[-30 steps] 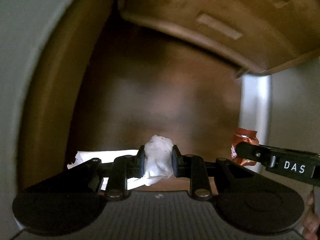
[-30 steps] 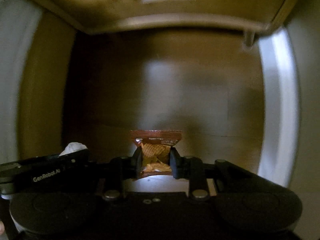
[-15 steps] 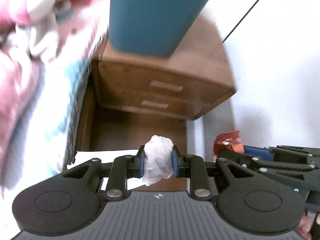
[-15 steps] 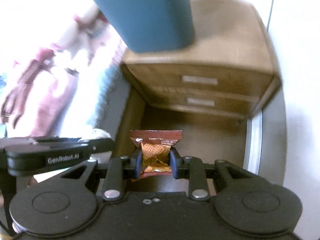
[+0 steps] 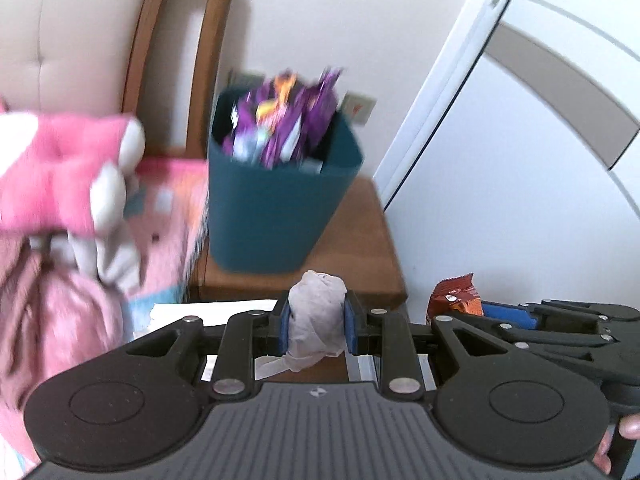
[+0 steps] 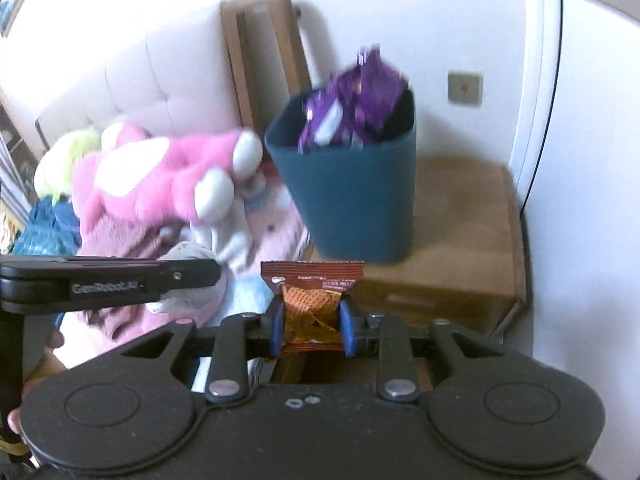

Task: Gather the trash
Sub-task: 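Lift the tissue and orange packet with both grippers over the wastebasket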

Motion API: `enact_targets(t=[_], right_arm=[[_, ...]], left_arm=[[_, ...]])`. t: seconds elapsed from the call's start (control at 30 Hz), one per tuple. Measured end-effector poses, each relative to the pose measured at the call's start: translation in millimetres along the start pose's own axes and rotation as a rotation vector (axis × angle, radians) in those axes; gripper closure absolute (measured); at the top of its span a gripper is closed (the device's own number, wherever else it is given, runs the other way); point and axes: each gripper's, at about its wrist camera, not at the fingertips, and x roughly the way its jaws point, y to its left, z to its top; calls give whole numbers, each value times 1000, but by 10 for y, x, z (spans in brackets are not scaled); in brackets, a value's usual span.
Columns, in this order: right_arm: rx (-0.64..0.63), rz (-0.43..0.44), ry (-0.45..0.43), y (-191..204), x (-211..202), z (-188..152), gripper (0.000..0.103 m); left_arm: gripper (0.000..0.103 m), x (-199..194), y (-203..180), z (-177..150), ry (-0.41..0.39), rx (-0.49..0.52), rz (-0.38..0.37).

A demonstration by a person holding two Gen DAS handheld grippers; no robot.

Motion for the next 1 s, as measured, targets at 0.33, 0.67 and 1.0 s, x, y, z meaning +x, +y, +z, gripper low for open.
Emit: enact_targets(t=[0.33, 0.67, 1.0], right_arm=[[-9, -21, -145, 140, -319, 490, 76], [-96, 5, -154, -29, 99, 1064, 76], [-201, 65, -13, -674, 1205, 1810, 76]], left_arm=[[78, -273, -47, 571, -83, 107, -9], [78, 275, -3, 1260, -97, 62, 31], [78, 1500, 313, 2170, -15, -78, 131]])
